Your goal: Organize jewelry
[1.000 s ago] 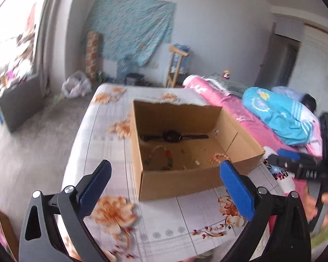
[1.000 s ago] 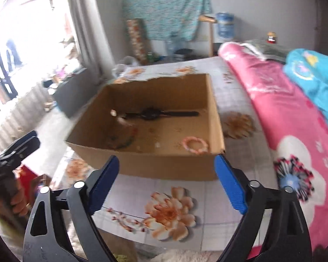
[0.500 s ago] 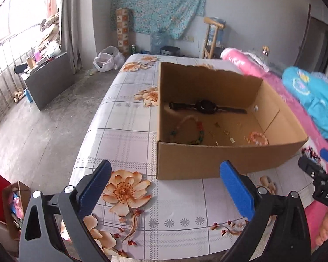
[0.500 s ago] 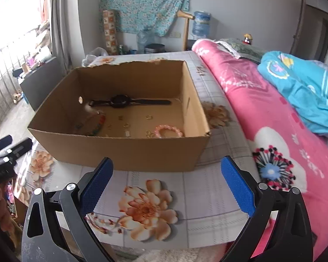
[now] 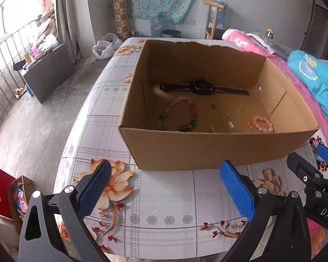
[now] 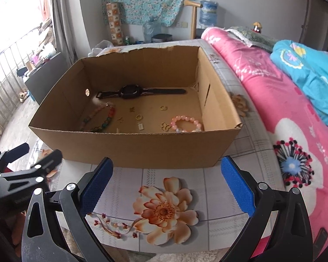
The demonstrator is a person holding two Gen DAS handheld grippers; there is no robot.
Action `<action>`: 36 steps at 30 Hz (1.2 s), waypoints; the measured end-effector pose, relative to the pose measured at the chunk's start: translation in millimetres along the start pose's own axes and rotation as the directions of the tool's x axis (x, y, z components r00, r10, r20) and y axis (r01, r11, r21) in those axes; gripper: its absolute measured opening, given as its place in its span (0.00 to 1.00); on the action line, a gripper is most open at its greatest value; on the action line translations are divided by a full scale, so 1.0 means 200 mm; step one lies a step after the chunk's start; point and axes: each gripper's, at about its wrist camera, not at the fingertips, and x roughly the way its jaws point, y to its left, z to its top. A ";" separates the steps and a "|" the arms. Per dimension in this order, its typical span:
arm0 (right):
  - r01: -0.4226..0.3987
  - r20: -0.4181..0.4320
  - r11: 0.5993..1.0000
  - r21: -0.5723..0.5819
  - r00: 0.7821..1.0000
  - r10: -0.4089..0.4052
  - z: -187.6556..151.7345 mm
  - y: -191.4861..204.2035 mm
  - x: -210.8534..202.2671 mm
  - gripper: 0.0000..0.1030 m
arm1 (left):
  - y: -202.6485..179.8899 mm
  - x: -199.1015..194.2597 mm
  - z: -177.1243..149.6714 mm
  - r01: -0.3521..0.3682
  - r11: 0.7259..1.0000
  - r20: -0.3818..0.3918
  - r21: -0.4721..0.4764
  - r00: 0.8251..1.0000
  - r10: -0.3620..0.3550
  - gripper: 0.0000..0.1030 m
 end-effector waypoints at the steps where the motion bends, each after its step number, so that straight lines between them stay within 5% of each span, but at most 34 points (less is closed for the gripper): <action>1: -0.004 -0.006 1.000 0.001 1.000 0.004 0.00 0.00 0.01 0.92 | -0.01 0.01 0.00 0.000 1.000 -0.006 -0.001 1.000 0.000 0.95; 36: 0.008 -0.055 1.000 0.026 0.998 -0.007 0.05 -0.07 0.10 0.92 | -0.10 0.09 0.09 0.003 1.000 -0.068 0.006 0.998 -0.003 0.95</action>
